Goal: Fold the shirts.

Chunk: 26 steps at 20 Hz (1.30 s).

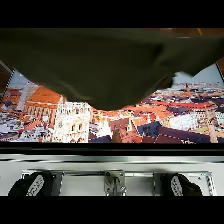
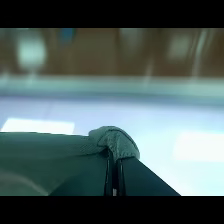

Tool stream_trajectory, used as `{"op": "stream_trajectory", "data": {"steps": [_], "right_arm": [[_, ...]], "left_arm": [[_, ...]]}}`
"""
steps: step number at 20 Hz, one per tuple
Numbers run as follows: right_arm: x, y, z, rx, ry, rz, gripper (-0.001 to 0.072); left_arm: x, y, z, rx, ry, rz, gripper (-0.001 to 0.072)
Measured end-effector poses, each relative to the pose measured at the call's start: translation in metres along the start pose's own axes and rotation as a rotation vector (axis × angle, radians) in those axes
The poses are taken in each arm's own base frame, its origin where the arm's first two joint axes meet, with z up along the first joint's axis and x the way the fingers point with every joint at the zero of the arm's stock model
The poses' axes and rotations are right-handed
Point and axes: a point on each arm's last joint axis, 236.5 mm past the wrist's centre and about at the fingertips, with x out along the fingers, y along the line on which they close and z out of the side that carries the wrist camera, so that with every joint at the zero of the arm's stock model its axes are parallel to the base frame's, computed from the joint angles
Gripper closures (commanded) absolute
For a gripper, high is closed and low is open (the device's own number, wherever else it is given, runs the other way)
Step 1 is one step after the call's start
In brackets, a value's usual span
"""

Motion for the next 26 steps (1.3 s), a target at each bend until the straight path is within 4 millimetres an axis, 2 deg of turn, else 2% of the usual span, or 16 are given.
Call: {"op": "stream_trajectory", "data": {"steps": [1,2,3,5,7,8,10,12,14,16,19,21,22,24,26], "right_arm": [[-0.027,0.014,0.041,-0.047,-0.126,-0.037,0.0650],[-0.053,0.028,0.072,-0.083,-0.233,-0.063,0.0650],[-0.079,0.043,0.097,-0.117,-0.328,-0.087,0.0650],[-0.119,0.063,0.125,-0.169,-0.446,-0.131,0.0650],[-0.145,0.073,0.138,-0.192,-0.506,-0.165,0.0650],[-0.151,0.073,0.139,-0.200,-0.510,-0.185,0.0650],[-0.149,0.065,0.130,-0.208,-0.463,-0.226,0.0650],[-0.134,0.047,0.113,-0.196,-0.374,-0.259,0.0650],[-0.106,0.023,0.081,-0.159,-0.219,-0.270,0.0650],[-0.070,-0.001,0.034,-0.085,-0.028,-0.247,0.0650],[-0.013,-0.042,-0.067,0.101,0.284,-0.192,0.0650],[0.022,-0.064,-0.137,0.231,0.445,-0.162,0.0650],[0.039,-0.073,-0.171,0.287,0.512,-0.152,0.0650],[0.071,-0.077,-0.227,0.358,0.617,-0.120,0.0650],[0.114,-0.083,-0.261,0.388,0.609,-0.129,0.0650]], "left_arm": [[-0.024,-0.014,0.034,0.092,-0.081,0.046,0.0675],[-0.048,-0.029,0.062,0.185,-0.154,0.100,0.0674],[-0.067,-0.044,0.080,0.256,-0.204,0.140,0.0674],[-0.095,-0.064,0.098,0.355,-0.256,0.223,0.0674],[-0.110,-0.071,0.097,0.396,-0.245,0.291,0.0674],[-0.112,-0.069,0.089,0.395,-0.205,0.315,0.0674],[-0.109,-0.053,0.065,0.353,-0.107,0.348,0.0674],[-0.101,-0.028,0.032,0.269,0.005,0.367,0.0674],[-0.090,0.005,-0.010,0.158,0.122,0.379,0.0674],[-0.079,0.044,-0.061,0.026,0.237,0.392,0.0674],[-0.061,0.097,-0.153,-0.226,0.399,0.382,0.0674],[-0.048,0.128,-0.207,-0.393,0.457,0.381,0.0674],[-0.042,0.142,-0.230,-0.464,0.482,0.384,0.0674],[-0.028,0.170,-0.273,-0.573,0.523,0.404,0.0674],[-0.010,0.191,-0.307,-0.656,0.544,0.412,0.0674]]}}
